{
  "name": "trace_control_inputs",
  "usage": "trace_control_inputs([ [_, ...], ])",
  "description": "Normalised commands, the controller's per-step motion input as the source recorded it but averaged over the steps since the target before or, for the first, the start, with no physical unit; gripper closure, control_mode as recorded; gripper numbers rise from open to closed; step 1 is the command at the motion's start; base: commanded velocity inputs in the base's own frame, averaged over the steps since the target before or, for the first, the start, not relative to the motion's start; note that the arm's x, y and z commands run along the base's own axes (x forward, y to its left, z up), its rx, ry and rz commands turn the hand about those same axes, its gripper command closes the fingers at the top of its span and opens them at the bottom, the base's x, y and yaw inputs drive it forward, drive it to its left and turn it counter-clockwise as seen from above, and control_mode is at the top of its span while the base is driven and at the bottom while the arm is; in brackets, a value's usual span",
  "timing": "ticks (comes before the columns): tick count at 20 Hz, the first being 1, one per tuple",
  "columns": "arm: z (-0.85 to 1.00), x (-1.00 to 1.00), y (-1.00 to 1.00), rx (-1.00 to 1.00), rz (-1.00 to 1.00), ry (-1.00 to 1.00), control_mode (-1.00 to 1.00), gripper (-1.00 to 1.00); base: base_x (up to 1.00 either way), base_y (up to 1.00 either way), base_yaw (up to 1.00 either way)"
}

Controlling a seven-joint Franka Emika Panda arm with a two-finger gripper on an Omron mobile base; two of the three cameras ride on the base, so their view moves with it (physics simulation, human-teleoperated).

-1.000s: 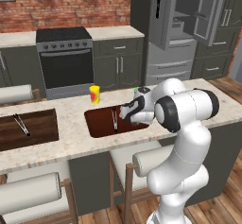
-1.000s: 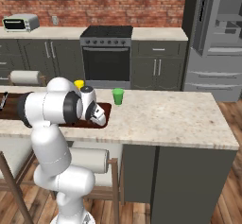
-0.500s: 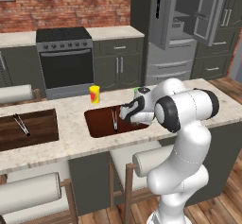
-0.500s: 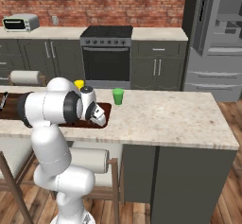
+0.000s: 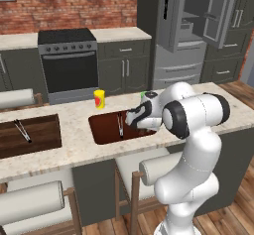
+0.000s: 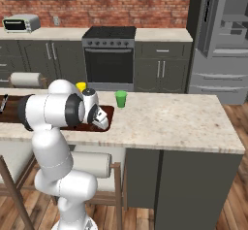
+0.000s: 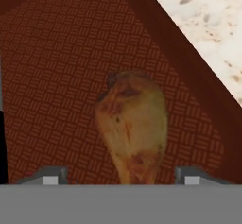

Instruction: Gather the squash and carrot from the fridge and place them on a tray on the dining counter. Then gather the fish and chicken drumstick from the fridge and place them on the other tray.

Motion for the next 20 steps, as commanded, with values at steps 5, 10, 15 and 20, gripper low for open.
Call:
trace_control_inputs([
  [5,0.0,-0.05,0.0,-0.01,0.0,-0.04,-1.0,-1.0,0.0,0.0,0.0],
  [10,0.38,-0.35,0.0,-0.07,0.0,-0.25,-1.0,-1.0,0.0,0.0,0.0],
  [15,0.62,-0.65,0.0,-0.01,-0.01,-0.22,-1.0,-1.0,0.0,0.0,0.0],
  [20,0.86,-0.9,-0.03,0.01,-0.05,-0.22,-1.0,-1.0,0.0,0.0,0.0],
])
